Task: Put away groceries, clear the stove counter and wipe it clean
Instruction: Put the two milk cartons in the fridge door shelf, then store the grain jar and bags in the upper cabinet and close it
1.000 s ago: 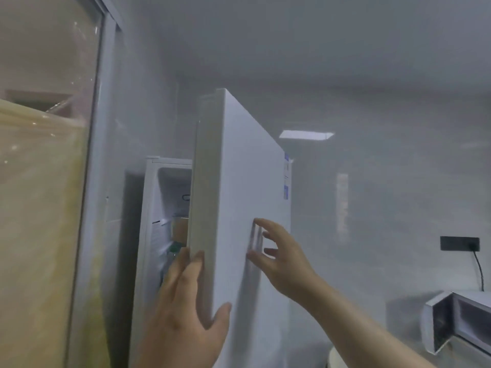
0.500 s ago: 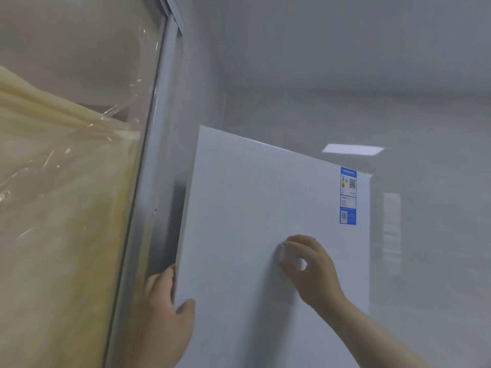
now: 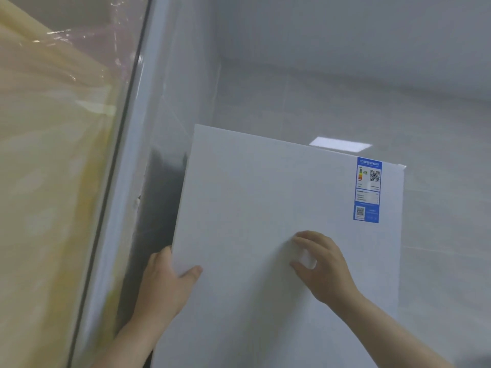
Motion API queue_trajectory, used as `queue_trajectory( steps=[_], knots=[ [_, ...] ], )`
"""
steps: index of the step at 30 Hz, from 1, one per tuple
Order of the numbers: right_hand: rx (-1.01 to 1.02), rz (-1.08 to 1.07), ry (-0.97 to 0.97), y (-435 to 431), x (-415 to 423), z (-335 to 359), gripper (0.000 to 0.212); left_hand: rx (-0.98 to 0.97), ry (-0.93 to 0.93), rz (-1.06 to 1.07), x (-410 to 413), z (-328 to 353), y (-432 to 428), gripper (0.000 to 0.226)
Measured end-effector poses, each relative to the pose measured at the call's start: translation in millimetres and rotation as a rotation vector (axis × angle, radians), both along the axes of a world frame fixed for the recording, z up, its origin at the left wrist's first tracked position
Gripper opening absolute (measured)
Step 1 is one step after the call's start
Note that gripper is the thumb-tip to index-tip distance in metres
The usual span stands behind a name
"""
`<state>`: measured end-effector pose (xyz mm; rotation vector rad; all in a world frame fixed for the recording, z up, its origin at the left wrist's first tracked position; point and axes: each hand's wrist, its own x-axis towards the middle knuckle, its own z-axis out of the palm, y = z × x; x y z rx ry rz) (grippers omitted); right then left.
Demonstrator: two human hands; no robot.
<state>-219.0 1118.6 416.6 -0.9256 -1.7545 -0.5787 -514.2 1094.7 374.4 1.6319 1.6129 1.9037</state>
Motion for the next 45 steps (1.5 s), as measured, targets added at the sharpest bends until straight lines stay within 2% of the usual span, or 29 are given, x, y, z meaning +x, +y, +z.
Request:
queue_trajectory(
  steps=[18,20,22,24,27,29,30,33,35,38,45],
  knots=[
    [-0.043,-0.063,-0.084,0.0,1.5,-3.1,0.049,0.014,-0.013,-0.068,-6.2,-2.4,17.3,0.038],
    [-0.095,-0.069,-0.095,-7.3,2.1,-3.3,0.047,0.015,-0.021,-0.053,-4.8,-7.3,17.2,0.048],
    [-0.169,-0.082,-0.125,-18.4,3.5,-5.9,0.042,0.03,-0.004,-0.006,-0.8,-17.3,16.6,0.071],
    [-0.283,-0.108,-0.123,-30.4,7.0,-12.3,0.035,0.113,0.069,0.08,7.9,-29.9,12.4,0.084],
    [-0.409,-0.139,-0.094,-50.7,16.9,-24.7,0.029,0.385,0.211,0.18,27.9,-46.1,-2.3,0.069],
    [-0.482,-0.156,-0.111,-67.7,27.0,-32.0,0.029,0.496,0.242,0.054,44.7,-54.9,-12.5,0.059],
    [-0.529,-0.169,-0.12,-78.1,33.3,-35.9,0.03,0.492,0.223,-0.059,54.2,-58.5,-17.8,0.055],
    [-0.654,-0.244,-0.138,-114.6,57.3,-49.8,0.031,0.323,0.157,-0.433,82.5,-66.8,-33.9,0.037],
    [-0.704,-0.298,-0.11,-142.0,78.0,-60.4,0.031,0.177,0.192,-0.59,105.3,-70.2,-42.4,0.027],
    [-0.76,-0.366,-0.026,-189.0,114.7,-80.2,0.032,0.066,0.332,-0.729,142.4,-76.2,-52.8,0.038],
    [-0.873,-0.579,0.174,-318.5,223.0,-136.5,0.035,-0.083,0.79,-0.896,266.0,-95.3,-115.4,0.022]
  ],
)
